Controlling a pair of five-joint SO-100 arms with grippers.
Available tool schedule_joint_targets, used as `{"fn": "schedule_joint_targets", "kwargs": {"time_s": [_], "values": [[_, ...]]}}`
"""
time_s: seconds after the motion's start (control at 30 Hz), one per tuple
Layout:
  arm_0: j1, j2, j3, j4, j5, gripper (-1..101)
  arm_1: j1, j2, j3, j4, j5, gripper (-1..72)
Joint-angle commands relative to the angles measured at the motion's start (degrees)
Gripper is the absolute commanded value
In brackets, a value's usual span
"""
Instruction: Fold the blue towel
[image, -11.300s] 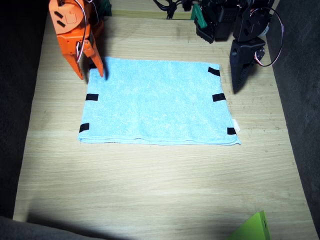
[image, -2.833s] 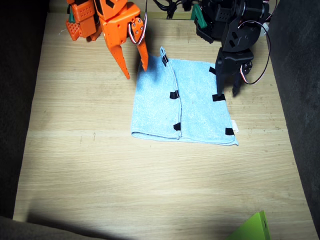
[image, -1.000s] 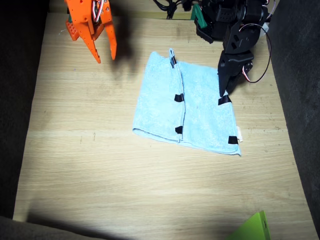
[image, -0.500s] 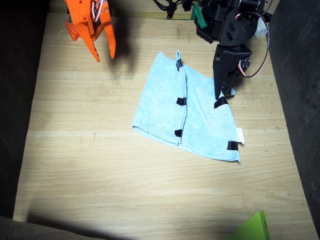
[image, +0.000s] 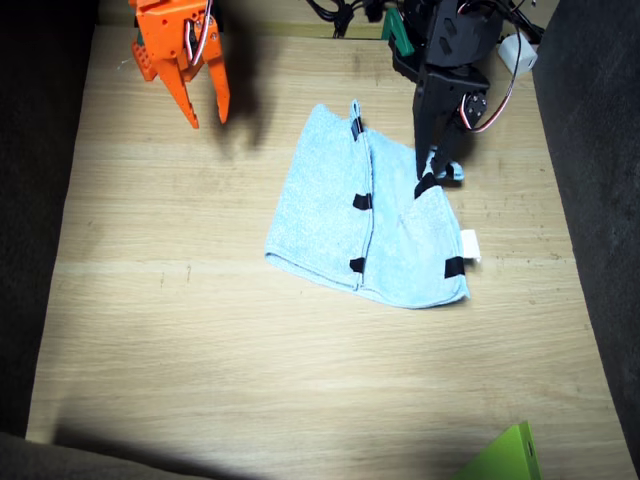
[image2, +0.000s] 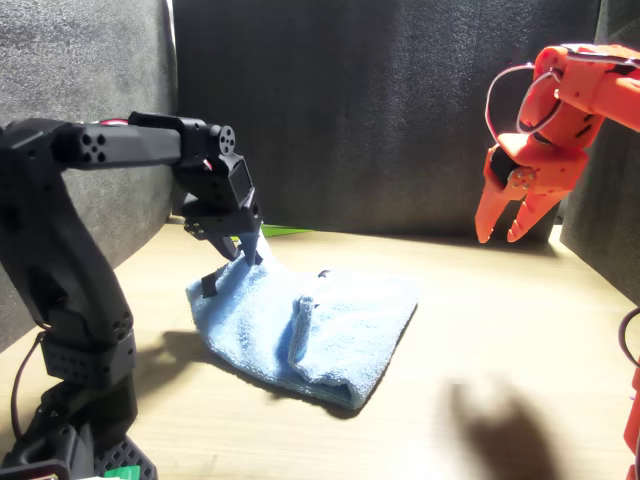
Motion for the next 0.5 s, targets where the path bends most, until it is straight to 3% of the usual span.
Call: {"fn": "schedule_joint_targets", "kwargs": {"time_s": [0.0, 0.47], "values": [[-0.88, 3.78, -2.81, 3.25, 2.29, -1, 0.18, 3.08, 0.79, 0.44, 0.44, 20.5], [-9.14, -3.16, -10.37, 5.45, 5.8, -1, 0.7, 3.16, 1.76, 1.14, 1.41, 20.4]]}}
